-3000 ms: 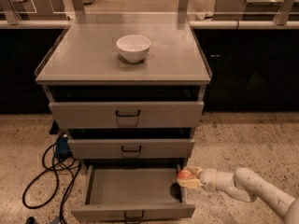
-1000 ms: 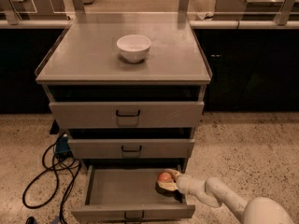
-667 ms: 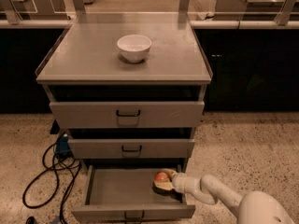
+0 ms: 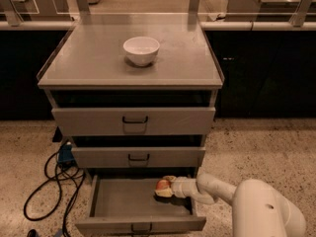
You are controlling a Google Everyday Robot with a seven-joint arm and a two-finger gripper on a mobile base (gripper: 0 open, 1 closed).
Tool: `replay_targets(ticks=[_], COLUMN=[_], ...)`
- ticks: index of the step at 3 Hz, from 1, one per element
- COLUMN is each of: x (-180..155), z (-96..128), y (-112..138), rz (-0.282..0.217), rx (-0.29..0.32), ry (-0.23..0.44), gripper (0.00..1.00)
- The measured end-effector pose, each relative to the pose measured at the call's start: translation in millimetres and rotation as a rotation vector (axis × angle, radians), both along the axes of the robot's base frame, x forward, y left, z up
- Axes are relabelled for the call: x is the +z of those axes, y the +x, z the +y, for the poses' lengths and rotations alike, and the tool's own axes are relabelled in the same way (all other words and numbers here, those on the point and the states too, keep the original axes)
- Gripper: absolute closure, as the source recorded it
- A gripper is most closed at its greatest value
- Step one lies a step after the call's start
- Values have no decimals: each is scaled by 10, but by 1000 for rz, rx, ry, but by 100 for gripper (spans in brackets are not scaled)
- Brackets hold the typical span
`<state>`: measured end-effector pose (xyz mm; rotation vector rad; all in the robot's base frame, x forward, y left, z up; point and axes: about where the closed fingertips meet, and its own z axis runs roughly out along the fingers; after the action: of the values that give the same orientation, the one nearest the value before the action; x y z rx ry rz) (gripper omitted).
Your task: Place apple into bottom drawer
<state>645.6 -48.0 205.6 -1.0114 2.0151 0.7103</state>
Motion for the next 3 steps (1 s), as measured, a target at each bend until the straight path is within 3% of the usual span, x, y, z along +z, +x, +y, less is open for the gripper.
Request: replay_targets(ticks=[1,3], x=[-55,-453], z=[28,346], y=[-2,-106], rz=[0,32], rx=[1,68], ry=[17,132], gripper=[100,100])
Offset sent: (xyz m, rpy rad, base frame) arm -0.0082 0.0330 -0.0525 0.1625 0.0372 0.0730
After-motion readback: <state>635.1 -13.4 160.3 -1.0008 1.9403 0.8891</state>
